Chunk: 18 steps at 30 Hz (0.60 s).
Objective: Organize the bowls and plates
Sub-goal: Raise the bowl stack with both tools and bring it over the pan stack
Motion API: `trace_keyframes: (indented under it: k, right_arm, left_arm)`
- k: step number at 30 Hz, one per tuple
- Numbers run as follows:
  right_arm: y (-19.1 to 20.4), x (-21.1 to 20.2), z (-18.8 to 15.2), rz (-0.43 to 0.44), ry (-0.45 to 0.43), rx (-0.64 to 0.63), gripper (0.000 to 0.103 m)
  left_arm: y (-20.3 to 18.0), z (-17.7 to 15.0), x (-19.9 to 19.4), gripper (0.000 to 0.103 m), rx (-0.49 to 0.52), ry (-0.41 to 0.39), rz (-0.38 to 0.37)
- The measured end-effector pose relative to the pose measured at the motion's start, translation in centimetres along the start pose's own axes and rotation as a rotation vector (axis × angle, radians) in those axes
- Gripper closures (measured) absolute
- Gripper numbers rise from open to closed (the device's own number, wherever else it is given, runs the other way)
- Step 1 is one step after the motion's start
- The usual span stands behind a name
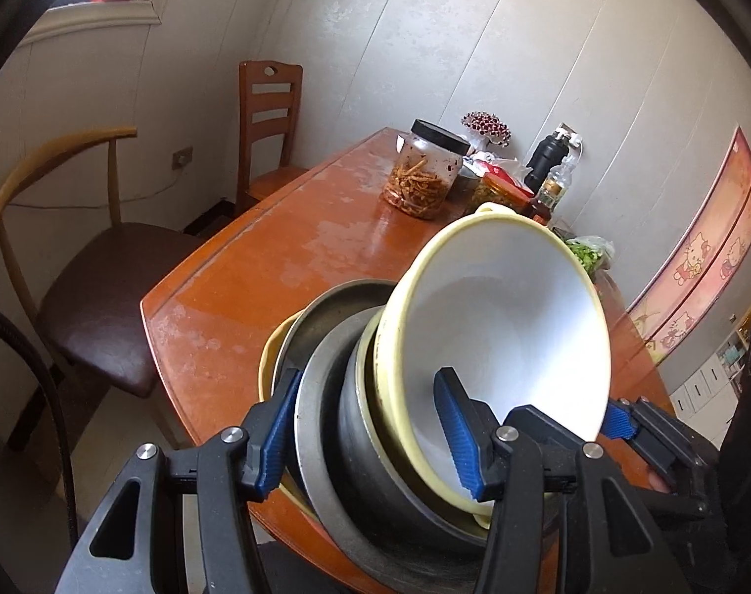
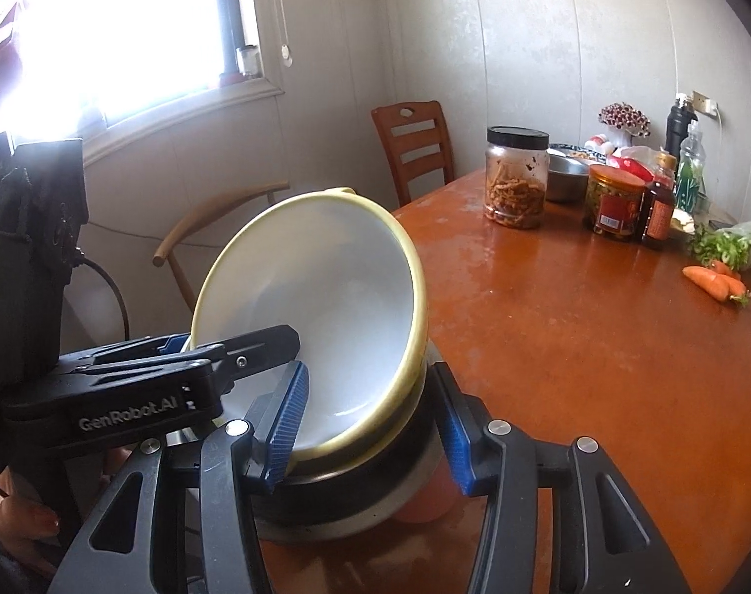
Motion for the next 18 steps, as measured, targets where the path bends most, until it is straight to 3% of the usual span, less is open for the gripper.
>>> trace_keyframes:
  k: [18]
  right_arm:
    - [0.30,-0.75,-0.11,-0.004,-0.021,-0.003,0.045]
  left_arm:
    - [0.75,-0.09,0.52,0.048,-0.043,-0.005,-0.051]
Point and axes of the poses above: each gripper's, at about its wrist camera, not at the fingertips, and x roughly the way its jaws point, y to its left, z to its top, the point moved 10 cm from there along x, roughly the way its jaws point, and after that the axes turned 7 degrees about z, right-handed, at the moved point
